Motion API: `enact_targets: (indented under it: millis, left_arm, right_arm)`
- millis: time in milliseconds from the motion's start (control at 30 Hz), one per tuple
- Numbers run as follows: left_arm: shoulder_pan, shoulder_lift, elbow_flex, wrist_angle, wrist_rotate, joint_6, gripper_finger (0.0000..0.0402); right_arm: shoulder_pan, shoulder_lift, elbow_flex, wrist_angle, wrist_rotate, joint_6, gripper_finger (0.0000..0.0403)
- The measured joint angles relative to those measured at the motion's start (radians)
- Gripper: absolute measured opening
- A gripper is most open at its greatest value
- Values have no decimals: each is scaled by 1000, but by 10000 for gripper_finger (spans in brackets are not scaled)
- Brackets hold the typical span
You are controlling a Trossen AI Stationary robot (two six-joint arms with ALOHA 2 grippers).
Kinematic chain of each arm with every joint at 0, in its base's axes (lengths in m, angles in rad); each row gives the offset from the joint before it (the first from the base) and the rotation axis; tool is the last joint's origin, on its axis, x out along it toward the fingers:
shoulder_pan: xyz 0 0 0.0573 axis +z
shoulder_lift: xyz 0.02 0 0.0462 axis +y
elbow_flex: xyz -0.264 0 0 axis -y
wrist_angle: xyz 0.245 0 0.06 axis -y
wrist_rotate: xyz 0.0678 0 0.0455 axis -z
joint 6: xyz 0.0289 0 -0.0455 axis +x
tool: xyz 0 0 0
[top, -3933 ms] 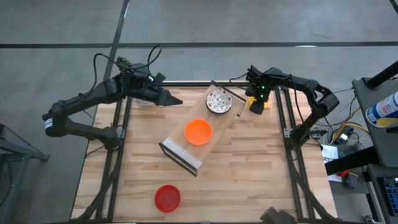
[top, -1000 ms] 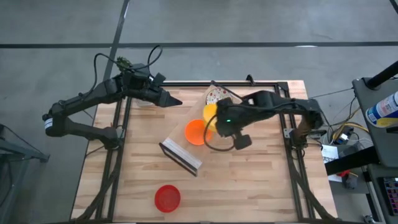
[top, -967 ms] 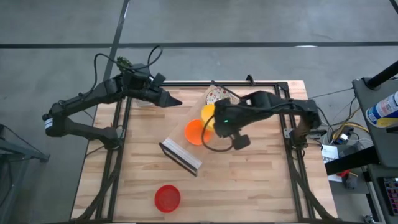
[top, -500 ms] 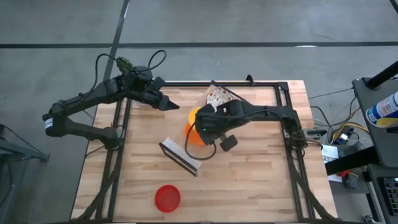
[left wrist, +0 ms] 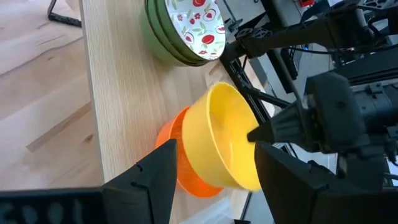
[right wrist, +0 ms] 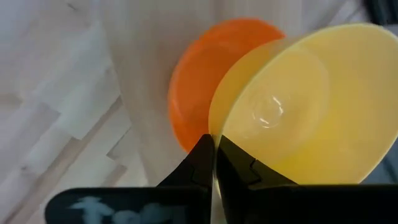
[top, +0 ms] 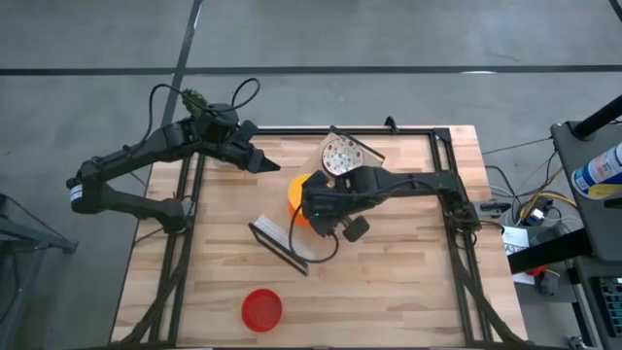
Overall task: Pick & Place Mini bowls
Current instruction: Stack the yellow bowl on the top of the orange bowl on the shelf
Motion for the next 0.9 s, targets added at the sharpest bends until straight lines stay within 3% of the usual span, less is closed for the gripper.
enact_targets:
  millis: [200, 900]
  left_arm:
    - [0, 0, 0, 1, -2, 0, 204]
    - [0, 0, 0, 1, -9, 6, 204]
  right_arm:
    - [35, 0, 1, 14, 9, -70, 8]
    - [27, 6, -17, -14, -42, -19, 8]
